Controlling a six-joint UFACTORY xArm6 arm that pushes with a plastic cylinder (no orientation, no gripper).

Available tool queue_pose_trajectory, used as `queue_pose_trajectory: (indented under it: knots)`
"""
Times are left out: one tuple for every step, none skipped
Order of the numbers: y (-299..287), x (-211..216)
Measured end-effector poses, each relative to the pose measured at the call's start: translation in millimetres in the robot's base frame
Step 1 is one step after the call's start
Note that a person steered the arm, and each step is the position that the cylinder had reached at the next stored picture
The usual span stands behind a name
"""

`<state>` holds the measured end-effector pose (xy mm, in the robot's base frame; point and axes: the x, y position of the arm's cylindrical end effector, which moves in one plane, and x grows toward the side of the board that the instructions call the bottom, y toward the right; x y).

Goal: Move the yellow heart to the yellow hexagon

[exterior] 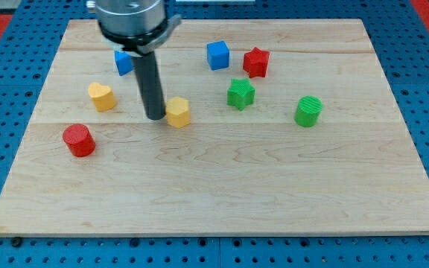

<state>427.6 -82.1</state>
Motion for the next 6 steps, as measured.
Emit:
queue_pose_trajectory:
  knots:
    - [-1.1,3.2]
    - [-95.6,2.2]
    - [-148.8,-3.0]
    - [-149.7,-34.5]
    - [-96.8,-33.7]
    - [-23.9,-32.2]
